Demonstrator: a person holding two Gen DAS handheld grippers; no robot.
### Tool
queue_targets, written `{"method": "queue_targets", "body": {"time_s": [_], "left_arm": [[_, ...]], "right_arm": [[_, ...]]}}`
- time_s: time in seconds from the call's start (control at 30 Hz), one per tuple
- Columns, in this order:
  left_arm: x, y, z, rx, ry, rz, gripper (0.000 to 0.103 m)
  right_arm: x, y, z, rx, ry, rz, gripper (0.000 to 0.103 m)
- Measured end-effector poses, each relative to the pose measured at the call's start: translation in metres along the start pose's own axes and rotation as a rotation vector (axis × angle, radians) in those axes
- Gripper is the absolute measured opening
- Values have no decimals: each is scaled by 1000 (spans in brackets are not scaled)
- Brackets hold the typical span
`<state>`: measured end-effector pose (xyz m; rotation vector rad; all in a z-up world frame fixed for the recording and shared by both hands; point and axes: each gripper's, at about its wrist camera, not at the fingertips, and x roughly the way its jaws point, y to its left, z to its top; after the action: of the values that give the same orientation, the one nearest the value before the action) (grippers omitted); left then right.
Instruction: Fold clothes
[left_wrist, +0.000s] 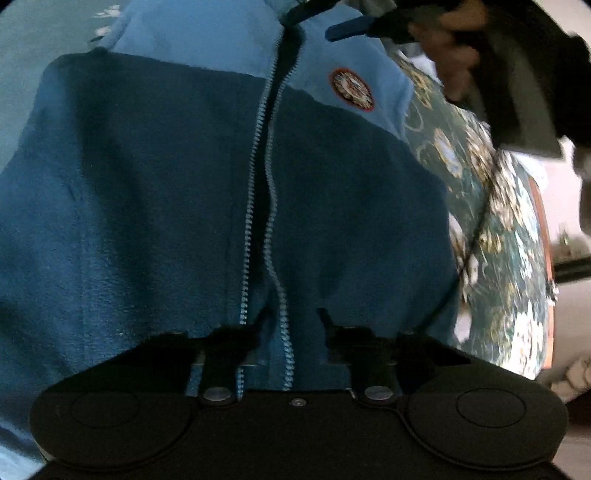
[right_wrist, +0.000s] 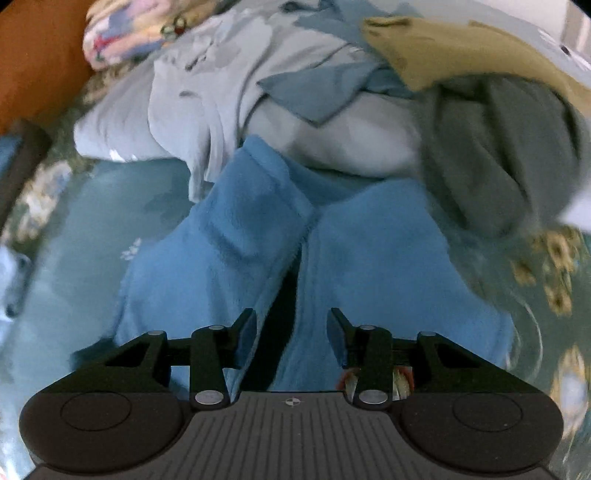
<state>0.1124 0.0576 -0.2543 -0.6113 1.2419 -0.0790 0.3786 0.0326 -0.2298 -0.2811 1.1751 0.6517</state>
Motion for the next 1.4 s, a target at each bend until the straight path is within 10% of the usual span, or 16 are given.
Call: {"method": "queue_targets", "body": {"time_s": [0.23,0.53,1.0,1.4], "left_arm": [[-11,6,-10,-48,-90,10,4],[-36,4,-21,-82,-222,61,3],[-26,7,-15,-127,-206,49,4],[-28,14,-18,-149,-177,41,6]], "right_arm": [[19,-1,1,-42,30,-121,10],[-24,-37,-21,226,-172,81,8],[-48,-89,-43,618,-298,93,8],[13,-43,-12,384,-115,122,18]]}}
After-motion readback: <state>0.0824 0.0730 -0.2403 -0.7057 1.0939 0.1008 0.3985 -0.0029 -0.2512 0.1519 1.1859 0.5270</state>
